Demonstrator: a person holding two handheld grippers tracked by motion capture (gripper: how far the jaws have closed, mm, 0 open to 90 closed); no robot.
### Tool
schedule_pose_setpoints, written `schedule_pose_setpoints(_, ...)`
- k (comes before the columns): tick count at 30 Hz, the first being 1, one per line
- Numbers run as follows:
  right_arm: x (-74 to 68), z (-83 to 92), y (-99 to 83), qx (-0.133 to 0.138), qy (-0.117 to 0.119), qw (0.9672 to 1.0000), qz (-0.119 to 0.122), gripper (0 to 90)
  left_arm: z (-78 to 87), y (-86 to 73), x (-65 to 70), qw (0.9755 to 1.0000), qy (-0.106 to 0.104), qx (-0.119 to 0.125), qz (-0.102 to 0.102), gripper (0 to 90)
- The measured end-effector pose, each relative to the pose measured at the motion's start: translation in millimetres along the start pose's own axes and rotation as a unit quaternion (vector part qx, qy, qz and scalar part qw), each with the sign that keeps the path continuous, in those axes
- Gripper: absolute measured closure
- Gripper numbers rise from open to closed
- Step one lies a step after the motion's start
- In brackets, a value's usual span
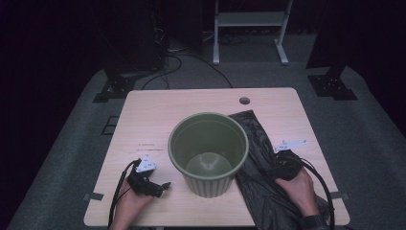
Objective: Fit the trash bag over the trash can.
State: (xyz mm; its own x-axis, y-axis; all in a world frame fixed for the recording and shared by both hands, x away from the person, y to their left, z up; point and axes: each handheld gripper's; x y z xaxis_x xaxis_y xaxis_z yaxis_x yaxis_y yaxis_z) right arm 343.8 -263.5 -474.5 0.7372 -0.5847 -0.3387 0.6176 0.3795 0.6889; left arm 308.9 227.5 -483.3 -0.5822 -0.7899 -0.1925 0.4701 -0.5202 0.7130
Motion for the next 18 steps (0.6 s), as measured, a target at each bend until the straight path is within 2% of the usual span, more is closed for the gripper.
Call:
schedule_pose_setpoints(4, -7.9, -7.8, 2.5, 0.003, 0.024, 0.9997, 0.003, 9.0, 0.0, 0.0, 0.0, 1.0000, 0.000, 0.000, 0.000, 0.0)
schedule_pose_setpoints(5, -7.9, -7.8, 2.5, 0.003, 0.024, 0.9997, 0.003, 9.0, 0.0, 0.0, 0.0, 1.0000, 0.000, 0.000, 0.000, 0.0)
schedule_pose_setpoints(10, -24.4, -19.9, 8.7, 0.010, 0.051, 0.9985, 0.017, 9.0, 0.1, -0.1, 0.0, 1.0000, 0.000, 0.000, 0.000, 0.0)
schedule_pose_setpoints(18, -39.8, -35.5, 16.7, 0.009, 0.069, 0.9971, 0.031, 8.9, 0.2, -0.2, 0.0, 1.0000, -0.001, 0.000, -0.001, 0.0)
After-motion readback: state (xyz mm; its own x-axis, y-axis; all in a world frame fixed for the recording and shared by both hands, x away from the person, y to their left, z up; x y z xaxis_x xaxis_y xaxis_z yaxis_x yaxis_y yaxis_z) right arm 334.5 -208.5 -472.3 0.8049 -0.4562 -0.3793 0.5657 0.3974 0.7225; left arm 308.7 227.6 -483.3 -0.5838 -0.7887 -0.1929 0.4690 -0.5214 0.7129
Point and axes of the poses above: each handheld gripper's, and its own axes: z roughly backward along the jaws, y roughly out of its top, x roughly to its right, and after that the axes turned 15 degrees about y, right-handed
